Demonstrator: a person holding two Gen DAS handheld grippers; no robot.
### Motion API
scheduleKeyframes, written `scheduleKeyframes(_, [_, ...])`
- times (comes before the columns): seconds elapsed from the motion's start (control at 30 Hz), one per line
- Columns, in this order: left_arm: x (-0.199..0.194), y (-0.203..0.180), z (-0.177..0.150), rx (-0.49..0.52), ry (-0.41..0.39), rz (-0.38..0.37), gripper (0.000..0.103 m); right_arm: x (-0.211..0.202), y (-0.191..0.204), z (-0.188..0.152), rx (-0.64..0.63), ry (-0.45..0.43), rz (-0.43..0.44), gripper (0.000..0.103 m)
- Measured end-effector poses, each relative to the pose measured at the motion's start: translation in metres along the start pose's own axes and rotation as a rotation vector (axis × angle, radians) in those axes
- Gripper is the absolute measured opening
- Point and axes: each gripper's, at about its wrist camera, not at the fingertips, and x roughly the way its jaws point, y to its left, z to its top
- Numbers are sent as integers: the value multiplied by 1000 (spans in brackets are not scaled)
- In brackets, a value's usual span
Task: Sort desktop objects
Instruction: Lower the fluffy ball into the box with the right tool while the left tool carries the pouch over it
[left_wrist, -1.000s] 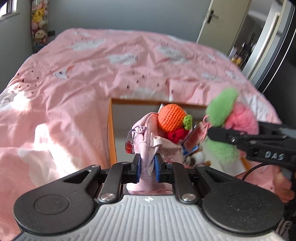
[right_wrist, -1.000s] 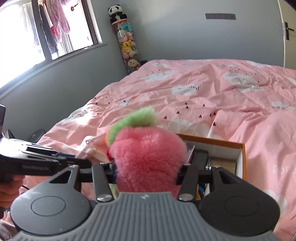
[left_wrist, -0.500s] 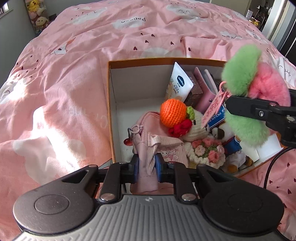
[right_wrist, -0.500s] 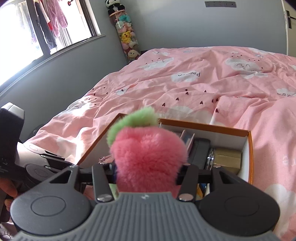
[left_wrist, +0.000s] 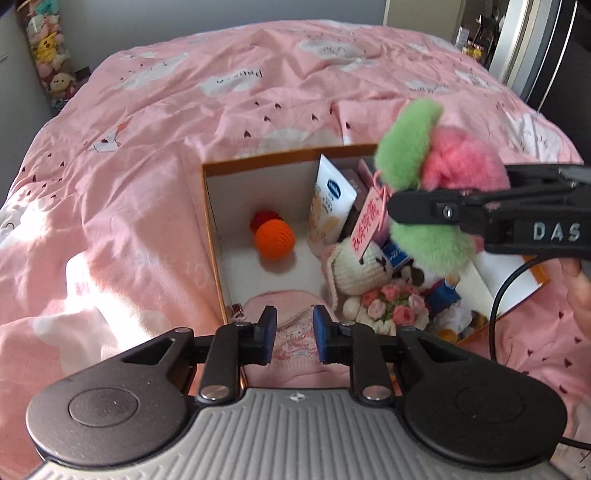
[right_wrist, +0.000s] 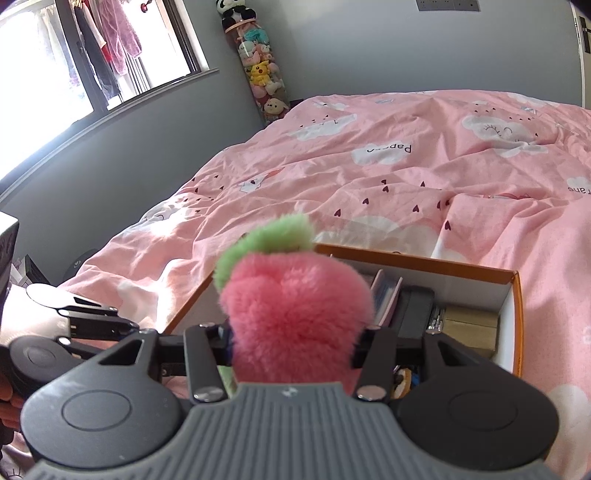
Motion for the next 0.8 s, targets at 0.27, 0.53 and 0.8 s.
scheduleKeyframes(0.27, [11,4,-12,-13,4,-22,22,5,4,6,6,8,35,52])
scheduleKeyframes(0.53, [-36,29,-20,-142,-214,-18,22,28,8,12,51,49,86,53])
scheduleKeyframes(0.8, [-41,58,-24,-263,-230,28,22,58,26,20,23,99,86,53])
